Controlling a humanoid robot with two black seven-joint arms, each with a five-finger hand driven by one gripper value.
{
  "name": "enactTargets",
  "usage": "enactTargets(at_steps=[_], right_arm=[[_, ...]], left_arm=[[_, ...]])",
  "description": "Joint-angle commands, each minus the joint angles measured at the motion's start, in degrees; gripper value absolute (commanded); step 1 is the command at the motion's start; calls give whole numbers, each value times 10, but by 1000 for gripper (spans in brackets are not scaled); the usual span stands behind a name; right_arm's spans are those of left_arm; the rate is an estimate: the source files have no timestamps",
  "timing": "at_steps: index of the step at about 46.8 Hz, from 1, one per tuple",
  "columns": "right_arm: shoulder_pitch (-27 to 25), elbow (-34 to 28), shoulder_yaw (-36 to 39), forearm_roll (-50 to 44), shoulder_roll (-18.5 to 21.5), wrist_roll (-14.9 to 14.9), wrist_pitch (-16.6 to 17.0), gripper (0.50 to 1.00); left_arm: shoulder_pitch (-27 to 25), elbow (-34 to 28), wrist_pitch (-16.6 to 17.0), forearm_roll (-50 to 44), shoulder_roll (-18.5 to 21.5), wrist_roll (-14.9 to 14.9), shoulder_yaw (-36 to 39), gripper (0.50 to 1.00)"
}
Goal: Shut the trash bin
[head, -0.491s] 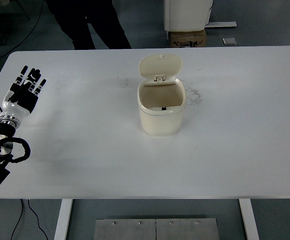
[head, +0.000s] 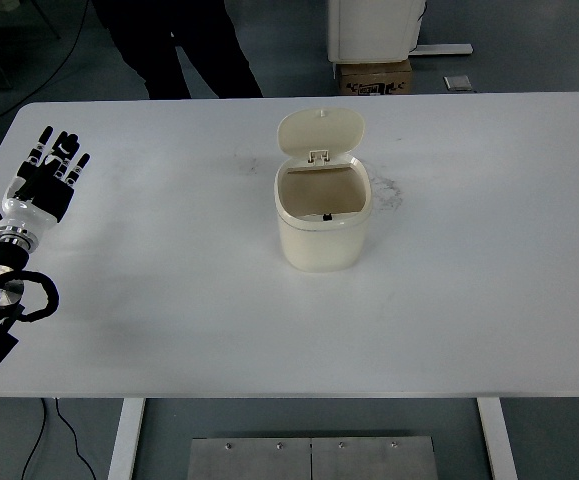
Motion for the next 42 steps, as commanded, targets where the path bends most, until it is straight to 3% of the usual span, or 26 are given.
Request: enactTargets(at_steps=[1, 42], right_arm=[[0, 0, 0, 0, 0, 0, 0, 991], [0, 0, 0, 1, 0, 0, 0, 991]], left_arm=[[0, 0, 3, 0, -2, 1, 0, 1000], [-9, 0, 17, 6, -2, 1, 3, 1000]])
